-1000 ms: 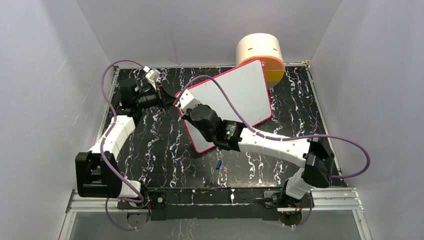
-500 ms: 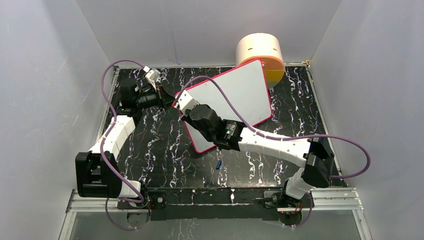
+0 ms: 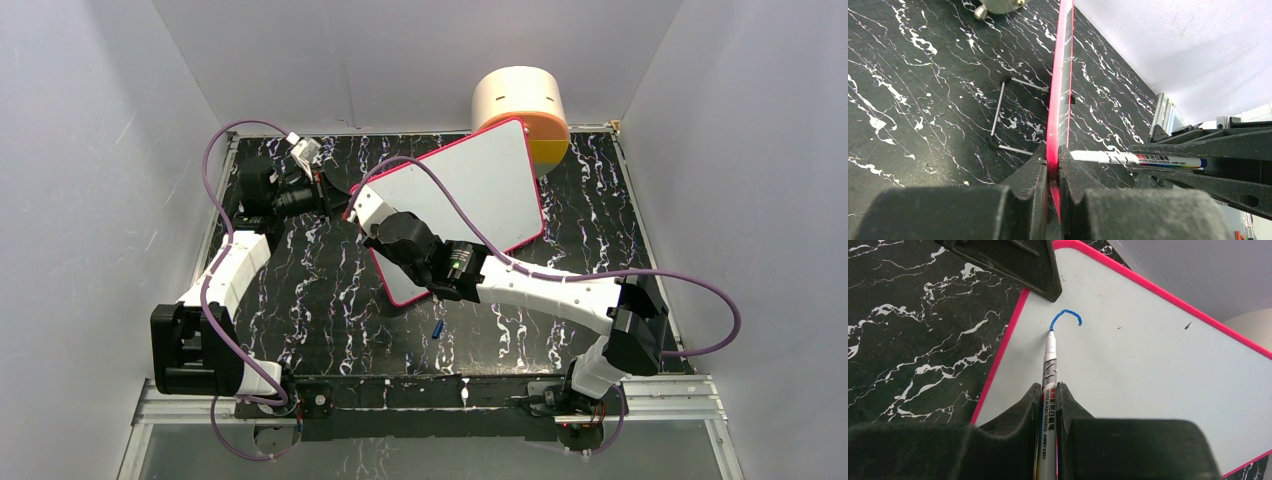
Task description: Write a sentence on the whiteboard
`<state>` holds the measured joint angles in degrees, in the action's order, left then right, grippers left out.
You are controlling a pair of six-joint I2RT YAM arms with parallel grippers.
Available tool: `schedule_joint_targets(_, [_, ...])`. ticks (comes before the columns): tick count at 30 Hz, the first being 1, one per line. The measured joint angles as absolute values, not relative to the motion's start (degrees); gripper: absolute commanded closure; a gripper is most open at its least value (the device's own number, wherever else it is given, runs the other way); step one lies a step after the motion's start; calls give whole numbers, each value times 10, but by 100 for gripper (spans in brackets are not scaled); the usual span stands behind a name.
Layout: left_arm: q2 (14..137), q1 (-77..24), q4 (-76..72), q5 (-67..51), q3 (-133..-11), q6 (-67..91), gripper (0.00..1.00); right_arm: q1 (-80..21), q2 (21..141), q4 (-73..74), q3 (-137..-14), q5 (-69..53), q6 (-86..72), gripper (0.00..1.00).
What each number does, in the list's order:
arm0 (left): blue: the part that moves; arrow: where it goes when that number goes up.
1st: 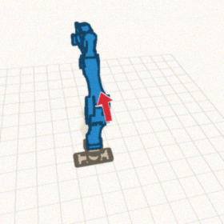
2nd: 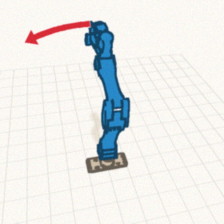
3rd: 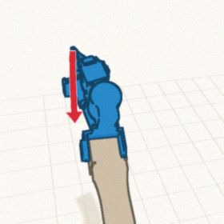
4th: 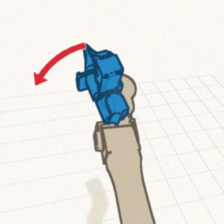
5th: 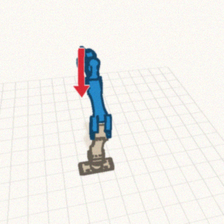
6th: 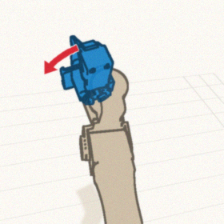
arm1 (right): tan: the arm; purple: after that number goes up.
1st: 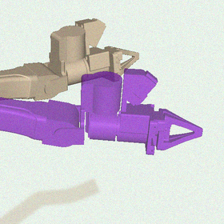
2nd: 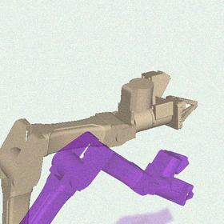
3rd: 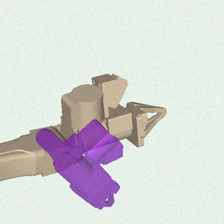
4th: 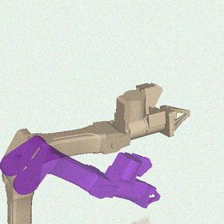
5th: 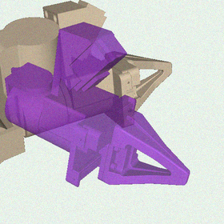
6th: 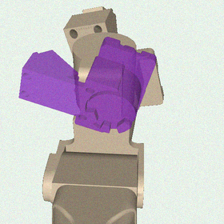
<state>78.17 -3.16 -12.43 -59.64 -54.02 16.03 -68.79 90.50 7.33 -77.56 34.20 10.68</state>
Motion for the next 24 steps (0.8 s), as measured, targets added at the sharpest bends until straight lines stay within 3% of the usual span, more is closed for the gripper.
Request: schedule_joint_targets(24, [782,-32,-124,-595,-540,161,100,-689,905,114,-776,373,88,100])
